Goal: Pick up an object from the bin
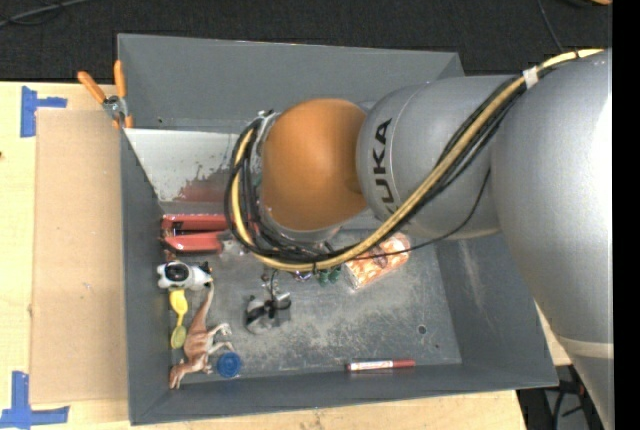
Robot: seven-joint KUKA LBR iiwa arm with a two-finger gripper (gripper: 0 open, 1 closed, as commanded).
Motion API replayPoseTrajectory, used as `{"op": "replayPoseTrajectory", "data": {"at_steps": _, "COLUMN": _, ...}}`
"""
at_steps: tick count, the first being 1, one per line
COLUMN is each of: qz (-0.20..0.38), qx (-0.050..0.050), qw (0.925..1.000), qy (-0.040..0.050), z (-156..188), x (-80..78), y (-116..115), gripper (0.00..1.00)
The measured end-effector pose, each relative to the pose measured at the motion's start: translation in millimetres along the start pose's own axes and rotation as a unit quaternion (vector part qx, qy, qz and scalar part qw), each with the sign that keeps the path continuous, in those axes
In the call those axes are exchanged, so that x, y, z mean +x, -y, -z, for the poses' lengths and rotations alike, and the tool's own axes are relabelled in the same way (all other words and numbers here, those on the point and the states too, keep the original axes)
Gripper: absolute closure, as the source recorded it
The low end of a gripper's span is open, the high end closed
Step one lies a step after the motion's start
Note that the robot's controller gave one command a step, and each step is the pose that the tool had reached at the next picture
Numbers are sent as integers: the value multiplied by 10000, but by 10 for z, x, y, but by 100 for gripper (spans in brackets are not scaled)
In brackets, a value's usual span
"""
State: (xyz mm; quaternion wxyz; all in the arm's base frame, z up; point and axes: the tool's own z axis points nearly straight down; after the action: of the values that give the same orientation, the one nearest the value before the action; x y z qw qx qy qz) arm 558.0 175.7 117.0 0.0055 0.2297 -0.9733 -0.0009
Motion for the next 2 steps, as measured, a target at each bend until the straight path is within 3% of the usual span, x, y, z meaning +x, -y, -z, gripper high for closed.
{"op": "replayPoseTrajectory", "data": {"at_steps": 1, "qz": -1697, "qx": -11, "qw": 9855, "qy": 45, "z": -356, "x": -483, "y": 9, "gripper": 0}}
{"op": "replayPoseTrajectory", "data": {"at_steps": 2, "qz": 511, "qx": -9, "qw": 9987, "qy": 1, "z": -475, "x": 222, "y": 72, "gripper": 100}}
